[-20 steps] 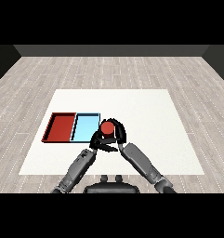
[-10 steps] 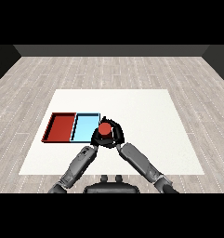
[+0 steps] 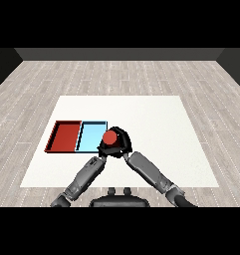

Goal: Pick the red can and put it in the red box

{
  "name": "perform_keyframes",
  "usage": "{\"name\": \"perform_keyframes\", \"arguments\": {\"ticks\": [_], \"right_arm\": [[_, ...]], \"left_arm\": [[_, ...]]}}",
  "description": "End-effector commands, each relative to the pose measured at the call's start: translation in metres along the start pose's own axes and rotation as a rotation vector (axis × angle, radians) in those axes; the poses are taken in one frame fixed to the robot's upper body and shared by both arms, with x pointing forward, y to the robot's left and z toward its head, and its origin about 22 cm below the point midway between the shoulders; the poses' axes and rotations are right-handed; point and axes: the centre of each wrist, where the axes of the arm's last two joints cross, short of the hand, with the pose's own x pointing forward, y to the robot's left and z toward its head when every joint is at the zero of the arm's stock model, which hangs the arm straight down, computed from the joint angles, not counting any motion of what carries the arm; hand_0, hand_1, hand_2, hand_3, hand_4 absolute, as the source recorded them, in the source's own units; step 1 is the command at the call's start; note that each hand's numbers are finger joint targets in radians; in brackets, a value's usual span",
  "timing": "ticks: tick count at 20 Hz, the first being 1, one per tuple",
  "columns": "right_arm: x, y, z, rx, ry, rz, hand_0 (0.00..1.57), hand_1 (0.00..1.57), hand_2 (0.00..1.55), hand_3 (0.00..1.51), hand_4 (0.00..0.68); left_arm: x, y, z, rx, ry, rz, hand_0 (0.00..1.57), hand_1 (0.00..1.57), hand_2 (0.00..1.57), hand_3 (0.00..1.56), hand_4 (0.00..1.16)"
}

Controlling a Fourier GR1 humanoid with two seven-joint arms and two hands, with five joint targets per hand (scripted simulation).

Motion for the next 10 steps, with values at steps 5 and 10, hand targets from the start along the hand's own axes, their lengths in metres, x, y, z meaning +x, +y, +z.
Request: {"name": "perform_keyframes", "arguments": {"ticks": [5, 10], "right_arm": [[-0.003, -0.014, 0.000, -0.022, 0.011, -0.032, 1.43, 1.43, 1.44, 1.38, 0.618], [-0.003, -0.003, 0.000, -0.001, 0.004, -0.131, 1.32, 1.32, 1.32, 1.25, 0.123]], "left_arm": [[0.014, 0.001, -0.012, 0.114, -0.052, 0.010, 1.57, 1.57, 1.52, 1.41, 0.96], [0.027, -0.009, -0.015, 0.141, -0.080, -0.009, 1.57, 1.57, 1.53, 1.44, 1.08]]}}
